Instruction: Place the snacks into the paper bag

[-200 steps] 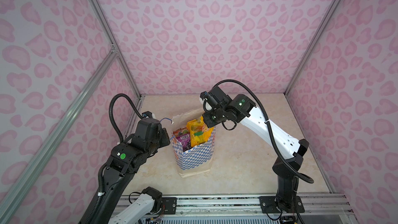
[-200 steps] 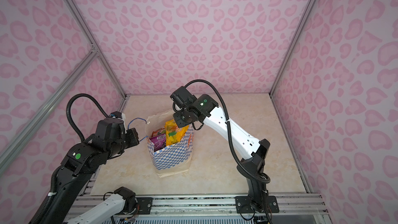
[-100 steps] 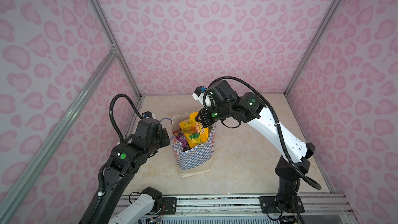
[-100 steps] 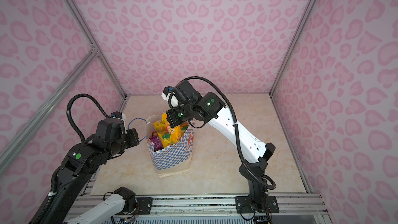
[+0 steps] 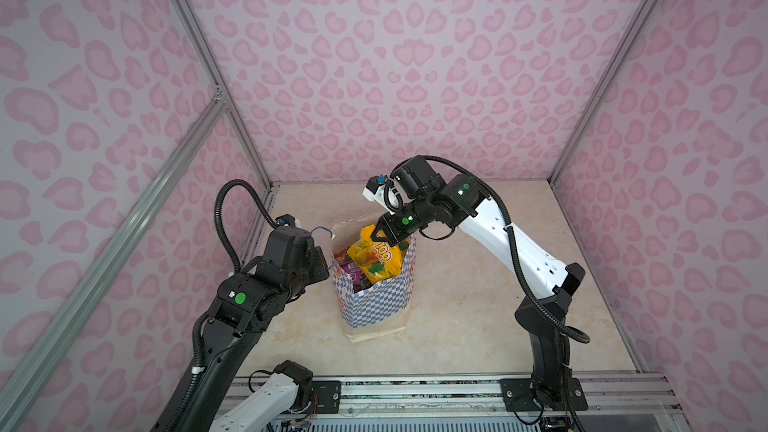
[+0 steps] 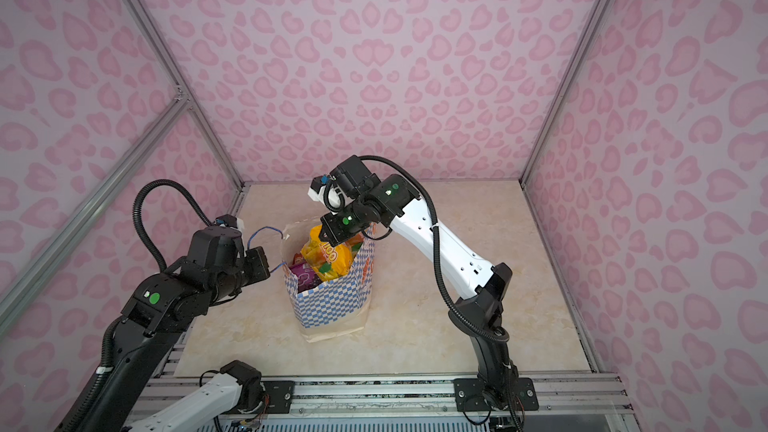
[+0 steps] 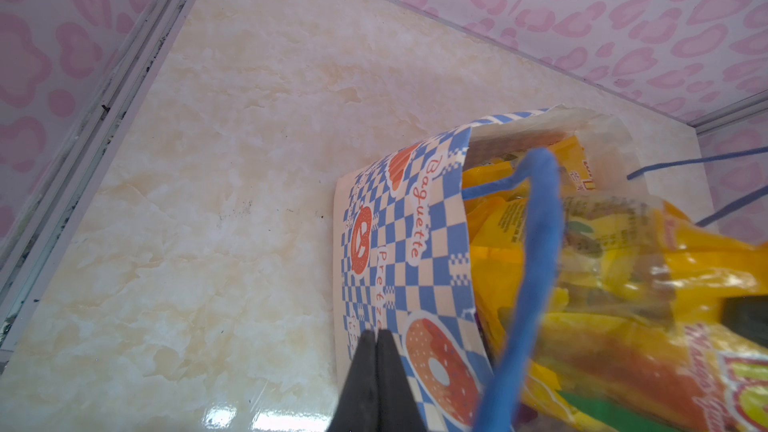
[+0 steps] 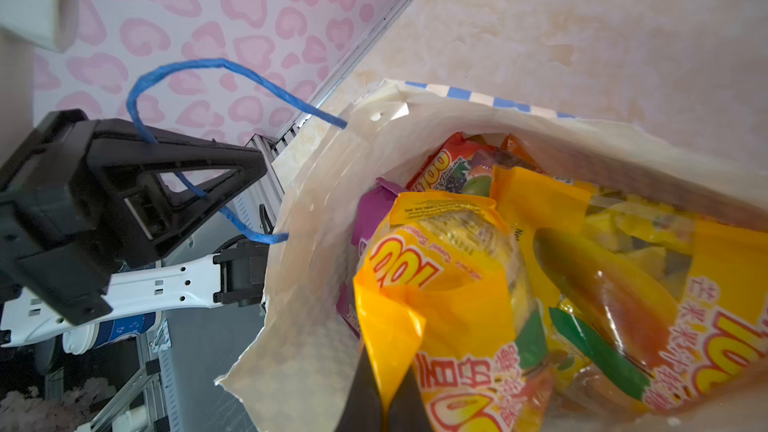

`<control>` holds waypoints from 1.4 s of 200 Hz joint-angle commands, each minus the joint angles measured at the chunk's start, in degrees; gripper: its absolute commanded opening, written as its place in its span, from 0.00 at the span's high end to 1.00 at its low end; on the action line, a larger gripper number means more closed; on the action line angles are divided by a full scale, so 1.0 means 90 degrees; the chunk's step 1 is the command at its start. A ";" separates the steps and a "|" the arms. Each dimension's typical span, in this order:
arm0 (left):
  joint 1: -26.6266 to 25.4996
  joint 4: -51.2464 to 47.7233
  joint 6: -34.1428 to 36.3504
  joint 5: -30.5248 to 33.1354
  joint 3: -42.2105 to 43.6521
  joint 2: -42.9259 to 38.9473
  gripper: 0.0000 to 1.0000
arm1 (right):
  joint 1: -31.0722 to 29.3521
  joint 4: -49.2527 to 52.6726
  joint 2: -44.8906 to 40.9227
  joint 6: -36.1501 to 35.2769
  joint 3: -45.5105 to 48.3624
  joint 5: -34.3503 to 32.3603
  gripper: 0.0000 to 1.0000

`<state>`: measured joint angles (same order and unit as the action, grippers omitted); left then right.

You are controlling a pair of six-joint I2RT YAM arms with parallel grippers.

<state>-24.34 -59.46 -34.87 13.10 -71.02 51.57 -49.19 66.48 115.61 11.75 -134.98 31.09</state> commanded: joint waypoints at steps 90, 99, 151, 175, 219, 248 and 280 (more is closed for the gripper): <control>0.0006 0.0157 0.0025 -0.0006 -0.0024 0.0066 0.95 | -0.0128 0.0198 0.1304 -0.0271 -0.0754 0.0518 1.00; 0.0003 0.0147 0.0027 0.0009 -0.0028 0.0048 0.95 | -0.0173 0.0223 0.1369 -0.0339 -0.0652 0.0450 1.00; 0.0003 0.0160 0.0041 0.0014 0.0000 0.0030 0.95 | -0.0143 0.0301 0.1687 -0.0266 -0.0444 0.0257 0.97; 0.0008 0.0182 0.0047 -0.0003 0.0014 0.0028 0.95 | 0.0161 0.0369 0.1701 -0.0085 -0.0757 0.0111 0.95; 0.0007 0.0181 0.0083 0.0057 0.0046 0.0017 0.96 | 0.0335 0.0321 0.1678 0.0010 -0.1146 -0.0030 0.97; 0.0009 0.0197 0.0095 0.0038 0.0050 0.0062 0.96 | 0.0504 0.0101 0.1707 0.0179 -0.1216 0.0097 0.97; 0.0009 0.0220 0.0095 0.0038 0.0050 0.0099 0.96 | 0.0496 0.0102 0.2051 0.0034 -0.1204 0.0180 0.97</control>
<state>-24.34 -58.65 -34.41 13.08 -70.74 52.29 -44.45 65.89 131.13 12.75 -146.04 34.24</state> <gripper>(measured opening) 0.046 0.048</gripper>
